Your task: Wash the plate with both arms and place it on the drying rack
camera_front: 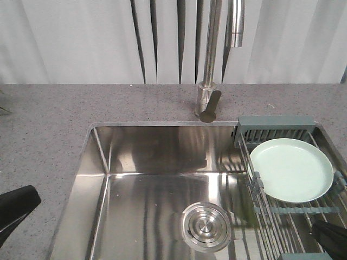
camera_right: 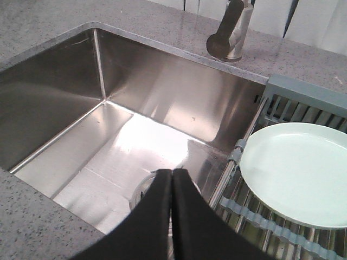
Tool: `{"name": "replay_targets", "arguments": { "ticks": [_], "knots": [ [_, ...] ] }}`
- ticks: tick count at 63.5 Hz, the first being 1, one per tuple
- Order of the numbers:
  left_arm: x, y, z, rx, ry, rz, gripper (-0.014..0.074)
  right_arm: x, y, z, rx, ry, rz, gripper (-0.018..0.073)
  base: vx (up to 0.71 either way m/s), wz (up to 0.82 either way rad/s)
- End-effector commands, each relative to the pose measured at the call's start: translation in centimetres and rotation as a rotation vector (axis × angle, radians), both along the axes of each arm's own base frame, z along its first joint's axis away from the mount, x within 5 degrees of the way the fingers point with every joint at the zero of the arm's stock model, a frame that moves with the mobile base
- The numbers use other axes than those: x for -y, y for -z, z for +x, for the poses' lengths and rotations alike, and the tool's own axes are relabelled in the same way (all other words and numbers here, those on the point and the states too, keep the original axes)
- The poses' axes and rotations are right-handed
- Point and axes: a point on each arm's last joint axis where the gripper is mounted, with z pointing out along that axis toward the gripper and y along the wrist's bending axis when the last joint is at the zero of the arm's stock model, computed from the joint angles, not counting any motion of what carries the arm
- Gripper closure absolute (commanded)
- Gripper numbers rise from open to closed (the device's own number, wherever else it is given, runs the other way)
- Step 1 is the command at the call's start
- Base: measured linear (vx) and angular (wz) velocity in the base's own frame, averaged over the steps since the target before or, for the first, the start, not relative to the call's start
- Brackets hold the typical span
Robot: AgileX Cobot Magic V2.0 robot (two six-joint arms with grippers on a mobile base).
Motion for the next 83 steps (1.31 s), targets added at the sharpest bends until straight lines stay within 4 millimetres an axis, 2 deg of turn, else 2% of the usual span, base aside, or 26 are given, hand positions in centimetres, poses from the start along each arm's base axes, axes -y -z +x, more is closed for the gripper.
{"name": "replay_targets", "arguments": {
  "ticks": [1,8,17,29,37,54,62,73,83],
  "knots": [
    [-0.1,-0.8,0.1,0.024,-0.019,-0.002,0.0603,0.1,-1.2,0.3,0.056,0.026,0.036,0.0564,0.00,0.00],
    [-0.2,-0.8,0.1,0.028,-0.022,0.004,0.0603,0.1,-1.2,0.3,0.056,0.026,0.036,0.0564,0.00,0.00],
    [-0.4,-0.9,0.4,0.104,-0.052,0.092,0.0603,0.1,-1.2,0.3,0.056,0.026,0.036,0.0564,0.00,0.00],
    [-1.8,-0.1,1.1,0.133,-0.225,0.143,0.0603,0.1,-1.2,0.3,0.056,0.026,0.036,0.0564,0.00,0.00],
    [-3.4,1.4,0.8,0.145,-0.397,0.147,0.0603,0.1,-1.2,0.3,0.056,0.026,0.035,0.0564,0.00,0.00],
    [-5.2,5.7,-1.1,0.170,-0.562,0.156,0.0603,0.1,-1.2,0.3,0.056,0.026,0.035,0.0564,0.00,0.00],
    [-5.8,7.5,-1.3,0.195,-0.616,0.285,0.0603,0.1,-1.2,0.3,0.056,0.026,0.035,0.0564,0.00,0.00],
    [-6.3,8.3,-1.4,0.230,-0.655,0.414,0.0603,0.1,-1.2,0.3,0.056,0.026,0.035,0.0564,0.00,0.00],
    [-6.7,8.6,-1.5,0.208,-0.712,0.399,0.0603,0.1,-1.2,0.2,0.055,0.025,0.035,0.0564,0.00,0.00]
  ]
}}
